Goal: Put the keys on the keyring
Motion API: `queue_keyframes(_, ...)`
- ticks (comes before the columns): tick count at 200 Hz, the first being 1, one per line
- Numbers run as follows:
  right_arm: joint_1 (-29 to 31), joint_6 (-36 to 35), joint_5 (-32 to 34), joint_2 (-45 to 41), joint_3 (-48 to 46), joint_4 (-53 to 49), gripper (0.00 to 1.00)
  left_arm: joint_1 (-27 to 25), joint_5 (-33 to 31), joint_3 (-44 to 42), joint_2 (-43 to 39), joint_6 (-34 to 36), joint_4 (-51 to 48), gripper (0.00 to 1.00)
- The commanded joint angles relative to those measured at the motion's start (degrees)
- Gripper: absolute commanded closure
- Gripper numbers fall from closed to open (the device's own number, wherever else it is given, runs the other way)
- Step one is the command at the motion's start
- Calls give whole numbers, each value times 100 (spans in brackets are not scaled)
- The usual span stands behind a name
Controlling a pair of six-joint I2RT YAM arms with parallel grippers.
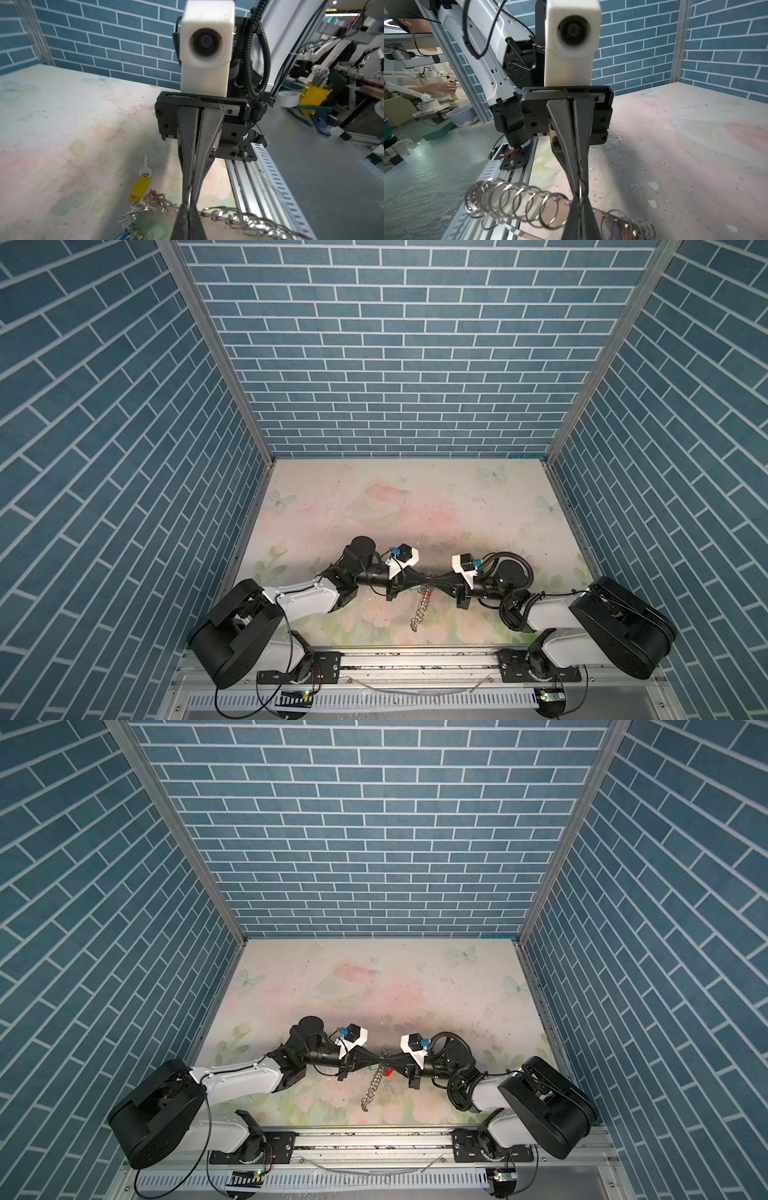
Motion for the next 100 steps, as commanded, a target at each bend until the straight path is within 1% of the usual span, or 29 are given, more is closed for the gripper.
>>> queue_keyframes(1, 47, -51, 65, 1, 210, 435, 100, -43, -71, 187, -44, 153, -431, 100)
queue_keyframes(21, 14, -200, 172, -126, 98, 259, 84, -47, -441, 434, -237, 407, -1279, 100)
queue_keyframes(33, -21, -410, 185, -351, 105, -258, 79, -69, -717, 722, -353, 694, -2172, 100)
queue_keyframes(41, -32, -592, 192, -559, 178, -783, 78, -100, -892, 950, -413, 942, -2817, 100)
queue_keyframes(52, -33, -899, 254, -931, 321, -1761, 78, -177, -1187, 1284, -465, 1256, -3649, 100)
queue_keyframes(66, -39, -1205, 373, -1361, 451, -2735, 79, -274, -1439, 1649, -440, 1503, -4327, 100)
queue_keyframes(82, -105, -1305, 487, -1739, 428, -3083, 80, -419, -1622, 2031, -334, 1807, -4969, 100)
queue_keyframes(100, -159, -1194, 439, -1925, 464, -3274, 82, -566, -1877, 2442, -152, 2115, -5639, 100)
